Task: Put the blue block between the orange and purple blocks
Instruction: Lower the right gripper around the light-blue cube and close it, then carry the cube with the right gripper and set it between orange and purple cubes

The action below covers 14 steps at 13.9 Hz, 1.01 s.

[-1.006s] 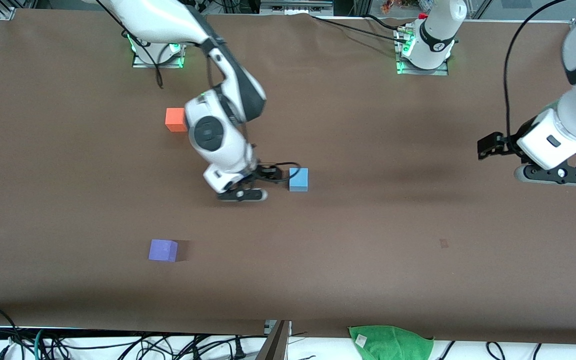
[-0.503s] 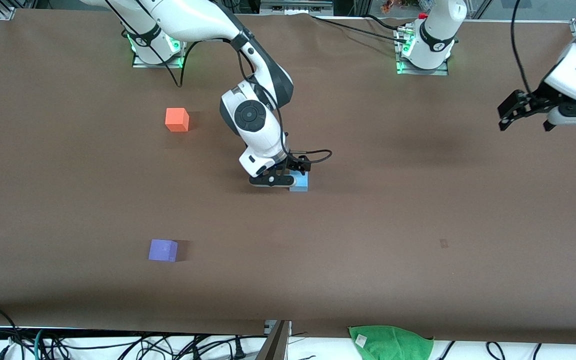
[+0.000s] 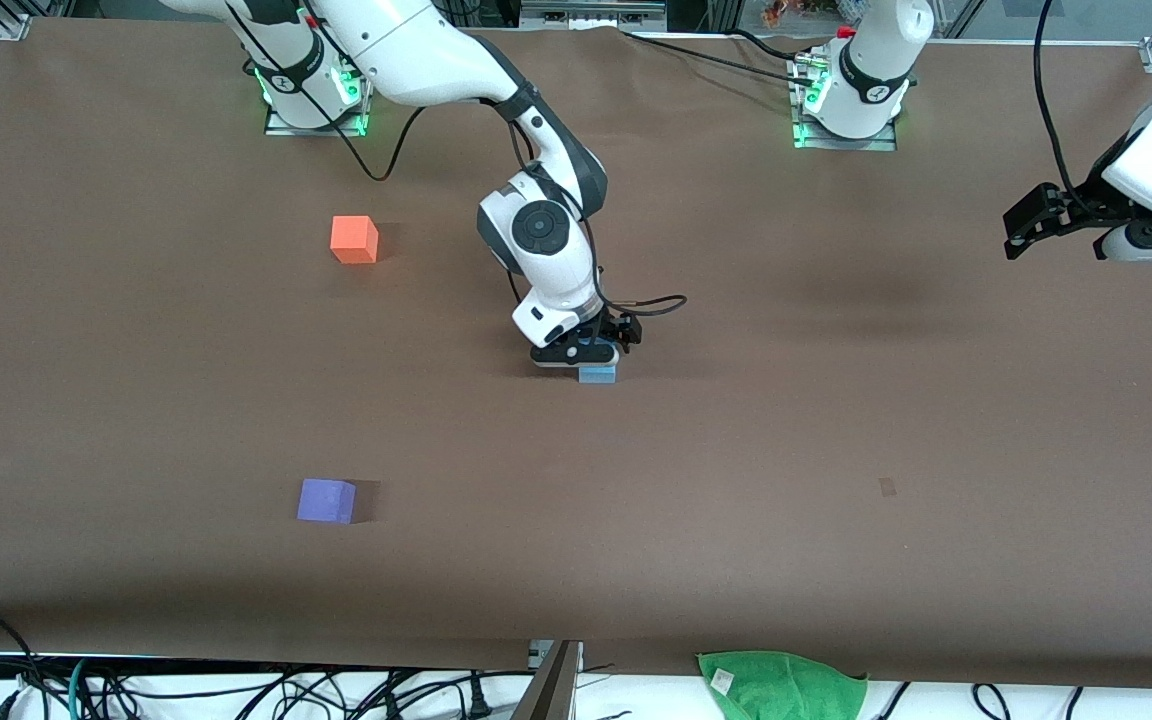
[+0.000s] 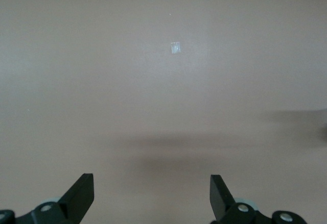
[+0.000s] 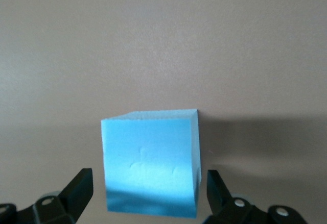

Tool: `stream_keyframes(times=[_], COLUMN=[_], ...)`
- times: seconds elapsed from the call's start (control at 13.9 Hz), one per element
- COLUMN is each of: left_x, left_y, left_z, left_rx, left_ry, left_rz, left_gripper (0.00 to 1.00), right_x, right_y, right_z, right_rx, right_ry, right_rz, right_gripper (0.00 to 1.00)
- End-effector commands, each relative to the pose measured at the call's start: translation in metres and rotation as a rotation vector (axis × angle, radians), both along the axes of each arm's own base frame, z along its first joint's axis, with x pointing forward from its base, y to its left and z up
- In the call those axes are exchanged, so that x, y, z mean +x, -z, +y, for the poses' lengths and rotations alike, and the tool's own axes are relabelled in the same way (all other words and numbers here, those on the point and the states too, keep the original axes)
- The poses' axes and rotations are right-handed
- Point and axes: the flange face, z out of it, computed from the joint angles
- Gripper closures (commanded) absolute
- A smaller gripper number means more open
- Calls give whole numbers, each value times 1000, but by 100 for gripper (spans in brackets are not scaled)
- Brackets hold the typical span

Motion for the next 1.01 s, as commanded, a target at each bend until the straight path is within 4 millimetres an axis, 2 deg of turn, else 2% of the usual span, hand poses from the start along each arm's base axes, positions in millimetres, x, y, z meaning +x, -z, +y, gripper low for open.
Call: stream_keyframes(times=[0.0, 0.07, 0.22, 0.29, 0.36, 0.43, 0.5, 0.65, 0.72, 0.79, 0.93], left_x=[5, 6, 8, 9, 9, 11, 10, 7, 7, 5, 1], left_y=[-2, -4, -2, -2, -5, -6, -5, -6, -6, -5, -3], left_z=[-2, -2, -6, -8, -11, -14, -17, -18, -20, -18, -19], left_rx=[-22, -23, -22, -22, -22, -22, -21, -21, -20, -20, -16], left_ry=[12, 13, 19, 22, 26, 32, 35, 39, 42, 38, 29], left_rz=[28, 23, 26, 25, 19, 19, 26, 43, 48, 62, 92], left_gripper=[0, 0, 0, 0, 0, 0, 0, 0, 0, 0, 0], right_x=[10, 14, 28, 40, 58, 67, 78, 89, 89, 83, 61], right_y=[-10, -9, -8, -14, -39, -56, -82, -105, -109, -104, -79], right_z=[-4, -7, -24, -44, -71, -88, -110, -164, -198, -233, -295], right_rx=[-2, 0, -14, -30, -50, -67, -73, -93, -99, -109, -128], right_ry=[15, 22, 23, 17, 5, 6, 30, 48, 46, 37, 41], right_rz=[-28, -29, -28, -23, -2, 29, 43, 96, 108, 130, 149], right_gripper=[64, 84, 100, 100, 100, 100, 100, 100, 100, 100, 100])
